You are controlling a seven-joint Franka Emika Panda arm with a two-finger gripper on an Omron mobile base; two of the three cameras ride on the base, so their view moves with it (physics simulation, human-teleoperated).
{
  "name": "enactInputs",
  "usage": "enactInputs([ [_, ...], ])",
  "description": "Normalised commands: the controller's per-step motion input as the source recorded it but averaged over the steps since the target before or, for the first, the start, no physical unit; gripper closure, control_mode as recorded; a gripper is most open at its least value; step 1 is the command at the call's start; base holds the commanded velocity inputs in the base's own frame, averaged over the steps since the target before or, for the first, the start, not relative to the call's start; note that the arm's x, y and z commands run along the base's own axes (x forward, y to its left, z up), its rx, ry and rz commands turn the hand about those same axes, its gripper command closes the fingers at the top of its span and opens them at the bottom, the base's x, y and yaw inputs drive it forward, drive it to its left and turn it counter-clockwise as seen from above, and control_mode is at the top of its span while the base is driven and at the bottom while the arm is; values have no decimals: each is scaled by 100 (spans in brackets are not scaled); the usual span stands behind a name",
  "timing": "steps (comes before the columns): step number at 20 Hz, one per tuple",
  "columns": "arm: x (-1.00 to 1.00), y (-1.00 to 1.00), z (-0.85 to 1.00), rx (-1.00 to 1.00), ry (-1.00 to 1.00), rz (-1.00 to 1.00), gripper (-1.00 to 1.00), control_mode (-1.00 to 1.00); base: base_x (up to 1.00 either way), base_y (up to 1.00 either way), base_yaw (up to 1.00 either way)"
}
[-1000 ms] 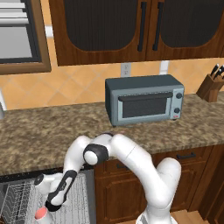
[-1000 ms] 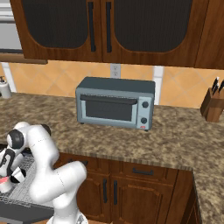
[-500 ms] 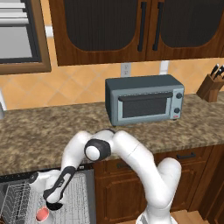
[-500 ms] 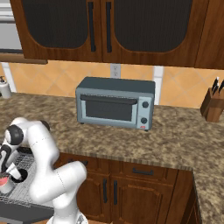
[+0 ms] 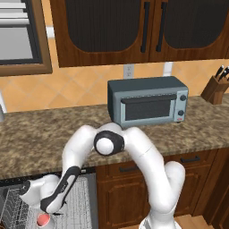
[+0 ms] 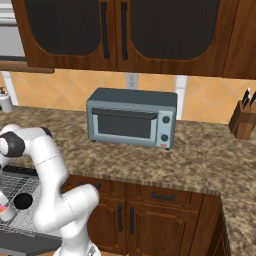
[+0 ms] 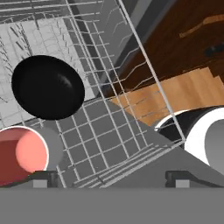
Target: Pick up the cup and bowl from the counter, place them in the dishwasher, and close the dishwasher door.
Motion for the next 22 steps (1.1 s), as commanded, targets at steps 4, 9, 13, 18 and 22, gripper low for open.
enactInputs([
  [4, -67, 3, 11, 13, 0, 33, -100, -100, 0, 0, 0],
  [9, -30, 14, -31, 17, 6, 37, -100, -100, 0, 0, 0],
  [13, -1, 56, -11, 0, 28, 13, -100, -100, 0, 0, 0],
  [18, 0, 57, -19, -1, 29, 9, -100, -100, 0, 0, 0],
  [22, 2, 37, -48, -6, 17, 1, -100, -100, 0, 0, 0],
])
